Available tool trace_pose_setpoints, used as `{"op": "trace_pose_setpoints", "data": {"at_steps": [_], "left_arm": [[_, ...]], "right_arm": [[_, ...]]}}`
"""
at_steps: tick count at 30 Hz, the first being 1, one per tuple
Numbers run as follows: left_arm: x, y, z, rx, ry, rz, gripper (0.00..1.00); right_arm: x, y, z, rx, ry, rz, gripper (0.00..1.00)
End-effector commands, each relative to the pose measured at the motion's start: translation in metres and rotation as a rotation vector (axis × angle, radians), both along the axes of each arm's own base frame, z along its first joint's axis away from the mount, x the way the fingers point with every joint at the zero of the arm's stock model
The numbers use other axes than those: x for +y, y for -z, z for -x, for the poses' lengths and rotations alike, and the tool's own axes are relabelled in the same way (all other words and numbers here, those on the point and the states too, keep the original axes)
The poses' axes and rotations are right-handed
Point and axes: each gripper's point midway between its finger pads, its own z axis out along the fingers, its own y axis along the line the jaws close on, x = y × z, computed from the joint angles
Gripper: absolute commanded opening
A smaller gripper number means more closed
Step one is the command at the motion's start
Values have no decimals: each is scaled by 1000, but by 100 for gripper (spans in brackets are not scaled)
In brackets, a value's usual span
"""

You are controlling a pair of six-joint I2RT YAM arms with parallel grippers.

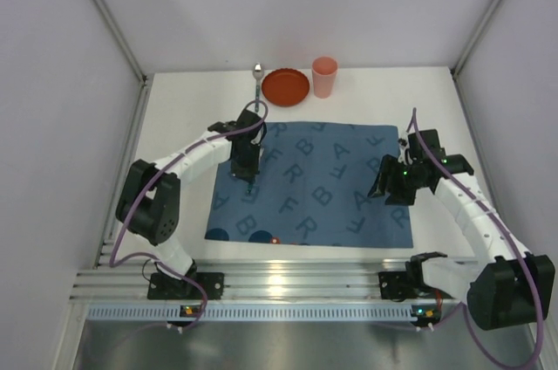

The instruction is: Set the dinner table for one person

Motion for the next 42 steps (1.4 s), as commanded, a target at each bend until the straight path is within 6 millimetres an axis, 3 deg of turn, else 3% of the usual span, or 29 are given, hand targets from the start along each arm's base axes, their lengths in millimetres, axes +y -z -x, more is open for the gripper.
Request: {"op": "trace_pose_setpoints", "data": {"at_steps": [1, 3, 4, 5, 7, 9, 11, 13, 15, 18, 19, 20, 21, 22, 24, 25, 29, 31, 34, 42], "left_arm": [[-3, -12, -4, -64, -55, 23, 0], [-3, -9, 0, -52, -75, 22, 0], [-6, -11, 4, -45, -84, 33, 7], [-7, -12, 7, -39, -88, 34, 32], [-13, -22, 7, -57, -97, 46, 52], [-7, -37, 3, -95, -113, 25, 62], [-3, -62, -12, -162, -119, -1, 65], [5, -82, -33, -242, -118, -52, 69], [-1, -105, -66, -322, -116, -38, 69], [-3, -118, -121, -375, -121, 1, 65], [0, -139, -148, -436, -142, 29, 64], [-2, -120, -169, -418, -142, 20, 64], [-1, -118, -185, -429, -147, 26, 64], [0, -112, -217, -450, -153, 44, 63], [7, -104, -247, -455, -170, 46, 63], [3, -94, -271, -466, -167, 58, 63], [-2, -57, -312, -473, -152, 138, 63], [3, -33, -317, -442, -181, 158, 61], [-2, -16, -322, -436, -169, 202, 59], [-11, 14, -320, -404, -66, 195, 55]], "right_arm": [[1, -3, 2, -27, 4, -18, 57], [1, -1, 7, -26, -3, -16, 57], [2, -1, 8, -25, -6, -16, 57], [2, -1, 9, -29, -10, -15, 57], [3, -1, 12, -28, -16, -15, 57], [4, -2, 14, -32, -26, -16, 57], [7, -4, 15, -43, -38, -21, 57], [9, -7, 15, -54, -44, -27, 58], [9, -9, 16, -61, -41, -31, 58], [9, -6, 19, -38, -35, -28, 58], [7, -4, 18, -35, -27, -21, 58], [6, -2, 16, -29, -15, -12, 59], [4, -1, 13, -31, -1, -4, 59], [2, 1, 11, -23, 11, 11, 58], [0, -1, 6, 4, 17, 32, 58], [-3, -2, 4, 4, 26, 49, 58], [-9, -3, -6, 34, 64, 91, 58], [-12, -5, -11, 44, 81, 112, 58], [-14, -5, -21, 57, 93, 135, 58], [-11, 4, -48, 108, 85, 156, 57]]}}
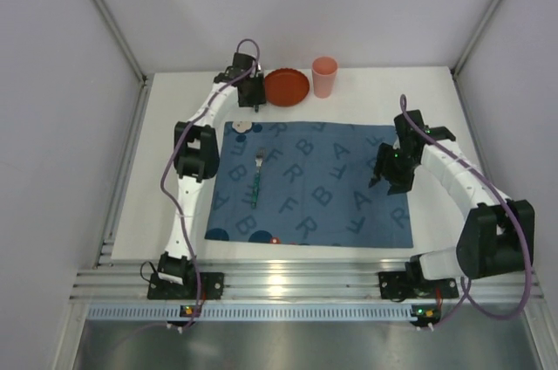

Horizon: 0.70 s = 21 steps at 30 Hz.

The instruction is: Set the dinner table for one person

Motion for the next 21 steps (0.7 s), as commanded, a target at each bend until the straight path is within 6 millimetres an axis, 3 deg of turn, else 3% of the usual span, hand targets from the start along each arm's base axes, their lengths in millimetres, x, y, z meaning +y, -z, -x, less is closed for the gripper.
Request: {"op": "trace_pose_setpoints", "data": {"at_steps": [1, 3, 5, 10, 12, 17, 18, 19, 21], "left_arm": [[-3, 1, -7, -44, 57, -50, 53], [1, 8, -5, -41, 68, -107, 49], [18, 20, -2, -25, 46, -222, 41], [49, 56, 14, 58, 3, -408, 35], [57, 58, 20, 78, -24, -460, 33], [55, 70, 34, 146, 13, -441, 20], [53, 75, 38, 164, 26, -426, 6], [53, 76, 40, 174, 22, -415, 0], [61, 73, 41, 192, -30, -383, 0]], "right_arm": [[1, -6, -19, -16, 0, 13, 57], [3, -8, -25, -20, -6, 9, 57], [5, -6, -29, -15, -16, 6, 57], [2, -4, -32, -3, -40, 10, 57], [1, -3, -32, 2, -47, 6, 57], [-1, 2, -29, 21, -69, -8, 57], [-2, 2, -30, 21, -66, -10, 57], [-3, 0, -30, 12, -71, -12, 57], [-3, -1, -30, 5, -73, -13, 57]]}}
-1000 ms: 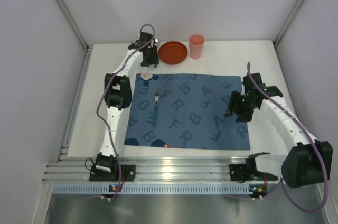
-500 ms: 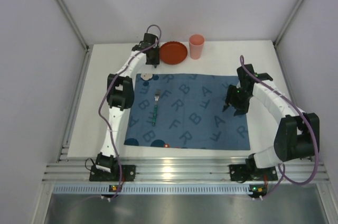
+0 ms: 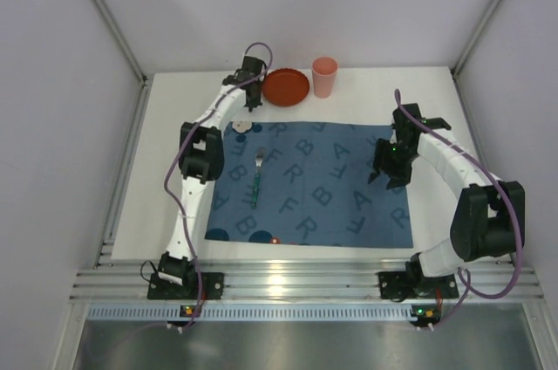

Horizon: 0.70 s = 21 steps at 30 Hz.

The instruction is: Set the dinner table for one person

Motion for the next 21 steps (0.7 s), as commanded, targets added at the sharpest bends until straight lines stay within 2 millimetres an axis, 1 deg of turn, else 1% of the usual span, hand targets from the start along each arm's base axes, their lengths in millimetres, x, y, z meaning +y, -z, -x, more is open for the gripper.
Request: {"op": "trace_pose_setpoints", "data": {"at_steps": [1, 2, 3, 5, 6, 8, 9, 10, 11, 12, 13, 14, 16, 17, 18, 19, 20, 21], "left_arm": [[36, 54, 40, 217, -77, -43, 0], [41, 48, 37, 202, -100, -29, 0], [41, 26, 32, 162, -105, -16, 0], [37, -4, 20, 75, -111, 16, 0], [35, -36, 14, 13, -112, 43, 0], [21, -66, 8, -46, -121, 142, 0], [12, -93, 6, -91, -106, 191, 0], [5, -106, 9, -98, -101, 217, 0], [-8, -118, 13, -110, -96, 250, 0], [-13, -137, 21, -130, -89, 265, 0], [-19, -148, 26, -146, -89, 271, 0], [-31, -163, 41, -151, -85, 305, 0], [-45, -177, 59, -158, -83, 326, 0], [-59, -185, 79, -155, -94, 334, 0], [-68, -190, 91, -154, -91, 340, 0], [-91, -192, 110, -147, -67, 340, 0], [-100, -195, 129, -138, -79, 369, 0], [-111, -196, 142, -135, -71, 379, 0]], "right_arm": [[-1, -13, -8, -48, -21, -15, 56], [-1, -15, -8, -56, -22, -18, 57], [-1, -17, -10, -67, -20, -19, 56], [-1, -26, -14, -102, -12, -22, 56], [-1, -30, -15, -117, -9, -22, 56], [1, -46, -22, -155, 21, -46, 56], [10, -54, -23, -158, 21, -112, 56], [13, -63, -25, -161, 54, -156, 56], [17, -78, -31, -189, 64, -194, 56], [25, -90, -32, -203, 62, -244, 57], [29, -108, -38, -242, 77, -274, 58], [32, -118, -38, -258, 80, -296, 59], [33, -141, -36, -305, 91, -312, 60], [32, -149, -32, -324, 97, -315, 61], [32, -155, -29, -335, 101, -318, 61], [32, -159, -23, -334, 105, -321, 61], [31, -163, -19, -345, 108, -323, 61], [30, -172, -12, -372, 116, -330, 61]]}}
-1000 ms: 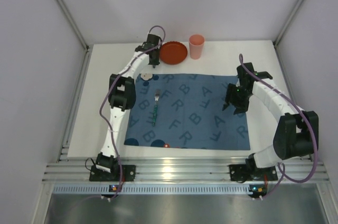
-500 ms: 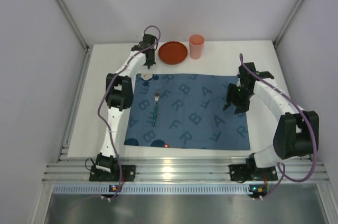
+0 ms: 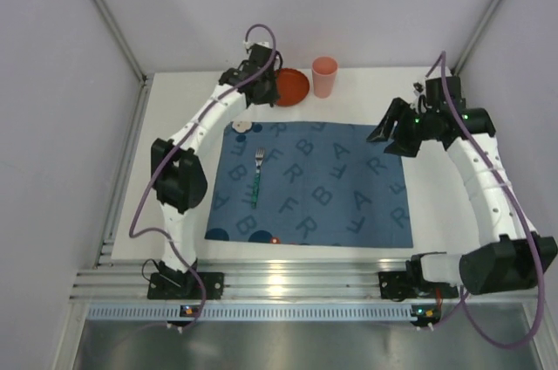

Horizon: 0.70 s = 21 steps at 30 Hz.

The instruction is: Set the dinner table for one person

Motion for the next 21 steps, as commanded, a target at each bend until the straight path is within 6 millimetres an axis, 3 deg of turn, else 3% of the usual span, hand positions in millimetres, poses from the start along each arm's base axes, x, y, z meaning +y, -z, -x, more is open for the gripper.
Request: {"op": "trace_pose_setpoints", "data": {"at_steps": [1, 3, 4, 6, 7, 13, 17, 21], "left_arm": [[-74, -47, 69, -50, 17, 143, 0], [-95, -42, 96, -35, 31, 182, 0], [-122, -39, 120, -18, 50, 213, 0], [-144, -27, 141, -2, 56, 222, 0], [-167, -25, 165, 15, 65, 244, 0], [-249, 7, 242, 69, 101, 278, 0], [-288, 46, 275, 158, 101, 297, 0], [-307, 73, 296, 185, 124, 286, 0]], "right_arm": [[0, -32, 28, -24, 34, -54, 62], [-4, -41, 41, -57, 50, -39, 63], [-7, -43, 50, -44, 58, -28, 63], [-13, -50, 63, -63, 68, -3, 64], [-15, -53, 73, -50, 70, 3, 65], [-22, -68, 117, -64, 36, 39, 66], [-27, -60, 139, -54, 23, 68, 65], [-31, -50, 159, -46, 6, 100, 65]]}}
